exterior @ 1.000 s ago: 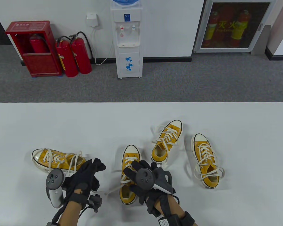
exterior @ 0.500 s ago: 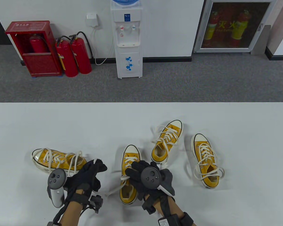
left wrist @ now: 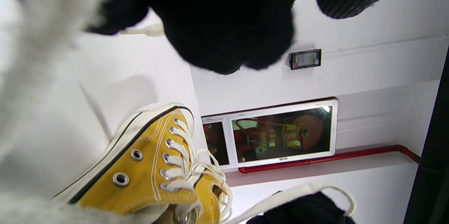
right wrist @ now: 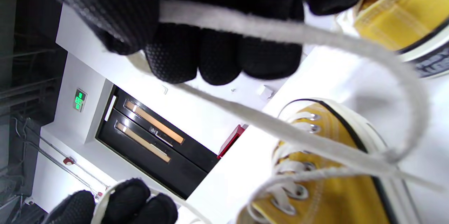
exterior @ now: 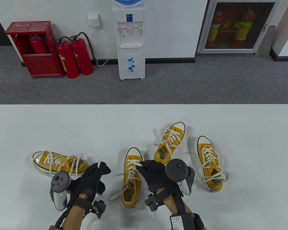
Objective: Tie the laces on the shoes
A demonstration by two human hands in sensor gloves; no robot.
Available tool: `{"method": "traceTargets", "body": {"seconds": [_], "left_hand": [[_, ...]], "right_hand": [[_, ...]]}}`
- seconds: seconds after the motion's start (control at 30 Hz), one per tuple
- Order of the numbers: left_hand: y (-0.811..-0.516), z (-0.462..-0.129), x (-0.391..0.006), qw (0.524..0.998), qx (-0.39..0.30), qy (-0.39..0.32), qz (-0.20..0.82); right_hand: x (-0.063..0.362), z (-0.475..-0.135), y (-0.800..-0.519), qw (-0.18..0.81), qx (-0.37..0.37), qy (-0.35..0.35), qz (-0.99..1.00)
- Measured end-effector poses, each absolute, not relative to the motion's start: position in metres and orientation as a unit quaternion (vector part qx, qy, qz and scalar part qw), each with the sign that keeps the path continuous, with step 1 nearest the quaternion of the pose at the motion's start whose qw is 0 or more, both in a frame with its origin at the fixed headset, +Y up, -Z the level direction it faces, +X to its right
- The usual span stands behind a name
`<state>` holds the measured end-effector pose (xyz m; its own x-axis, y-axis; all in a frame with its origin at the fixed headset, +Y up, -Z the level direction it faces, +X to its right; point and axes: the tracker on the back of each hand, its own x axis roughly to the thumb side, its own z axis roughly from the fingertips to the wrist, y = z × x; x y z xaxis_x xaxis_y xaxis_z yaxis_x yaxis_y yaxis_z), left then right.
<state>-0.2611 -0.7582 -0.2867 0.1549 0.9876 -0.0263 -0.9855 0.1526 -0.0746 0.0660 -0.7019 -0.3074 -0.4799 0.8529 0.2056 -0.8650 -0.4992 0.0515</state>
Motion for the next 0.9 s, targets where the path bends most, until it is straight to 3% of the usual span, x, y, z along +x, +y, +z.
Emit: {"method": "traceTargets", "body": {"seconds": [0.4,0.9], "left_hand": [[-0.755,-0.282,-0.232,0.727,-0.087,-0.093,0.675],[-0.763,-0.278,-0.207,0.665,-0.161,-0.149,0.714]], "right_hand": [[0.049,-0.298,-0.693,0.532,0.162,0.003,0.831],[0.023,-0.286,-0.702,0.441,0.21,0.016,0.872]]}}
